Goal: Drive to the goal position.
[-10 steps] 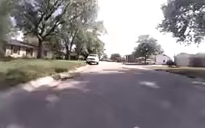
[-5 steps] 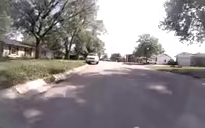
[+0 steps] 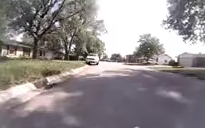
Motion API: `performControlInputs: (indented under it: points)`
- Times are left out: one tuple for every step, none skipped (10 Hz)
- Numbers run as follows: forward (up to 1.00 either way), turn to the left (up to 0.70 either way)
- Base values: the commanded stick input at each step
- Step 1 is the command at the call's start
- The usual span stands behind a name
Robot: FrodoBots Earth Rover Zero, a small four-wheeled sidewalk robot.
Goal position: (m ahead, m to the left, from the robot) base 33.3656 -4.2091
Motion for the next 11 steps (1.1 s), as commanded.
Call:
performControlInputs:
  points:
    - [1.0,0.0]
    - [1.0,0.0]
    - [1.0,0.0]
    - [1.0,0.0]
    - [1.0,0.0]
    - [1.0,0.0]
    - [1.0,0.0]
    - [1.0,0.0]
    - [1.0,0.0]
    - [1.0,0.0]
    - [1.0,0.0]
